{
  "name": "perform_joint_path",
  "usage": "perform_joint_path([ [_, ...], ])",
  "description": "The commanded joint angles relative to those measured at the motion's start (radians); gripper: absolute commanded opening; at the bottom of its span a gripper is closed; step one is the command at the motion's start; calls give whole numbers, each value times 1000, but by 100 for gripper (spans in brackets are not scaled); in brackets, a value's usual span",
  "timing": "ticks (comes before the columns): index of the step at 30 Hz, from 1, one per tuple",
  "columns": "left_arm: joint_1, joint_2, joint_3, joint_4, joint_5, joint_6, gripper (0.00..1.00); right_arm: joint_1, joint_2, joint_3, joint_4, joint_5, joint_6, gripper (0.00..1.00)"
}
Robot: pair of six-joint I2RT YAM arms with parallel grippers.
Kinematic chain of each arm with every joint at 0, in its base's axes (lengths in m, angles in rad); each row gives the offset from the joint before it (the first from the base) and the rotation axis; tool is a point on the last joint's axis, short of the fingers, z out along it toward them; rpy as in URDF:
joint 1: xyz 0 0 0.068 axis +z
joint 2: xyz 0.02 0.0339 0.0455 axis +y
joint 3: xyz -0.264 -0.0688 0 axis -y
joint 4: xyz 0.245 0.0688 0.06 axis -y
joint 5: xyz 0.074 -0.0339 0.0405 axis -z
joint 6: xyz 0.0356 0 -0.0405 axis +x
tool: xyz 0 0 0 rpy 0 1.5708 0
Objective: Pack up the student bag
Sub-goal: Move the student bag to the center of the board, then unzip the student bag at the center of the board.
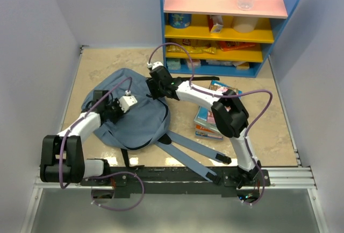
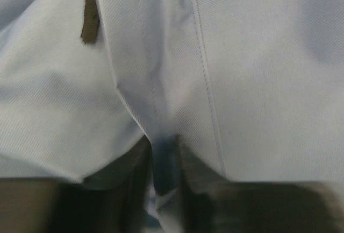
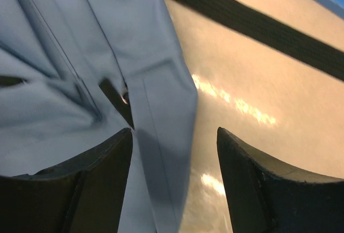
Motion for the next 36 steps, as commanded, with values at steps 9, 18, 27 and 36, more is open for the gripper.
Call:
perform_joint_path([
  [9, 248, 61, 295, -317, 440, -99, 82, 36, 99, 202, 18, -67, -119, 65],
  [18, 275, 112, 241, -193, 316, -163, 82, 53, 201, 274, -33, -80, -148, 64],
  [27, 275, 103, 200, -163, 276, -130, 82, 56, 274, 328, -36, -115, -114, 56],
  [36, 272, 149, 154, -74, 229, -153, 80, 102, 199, 187, 39, -5, -151, 23],
])
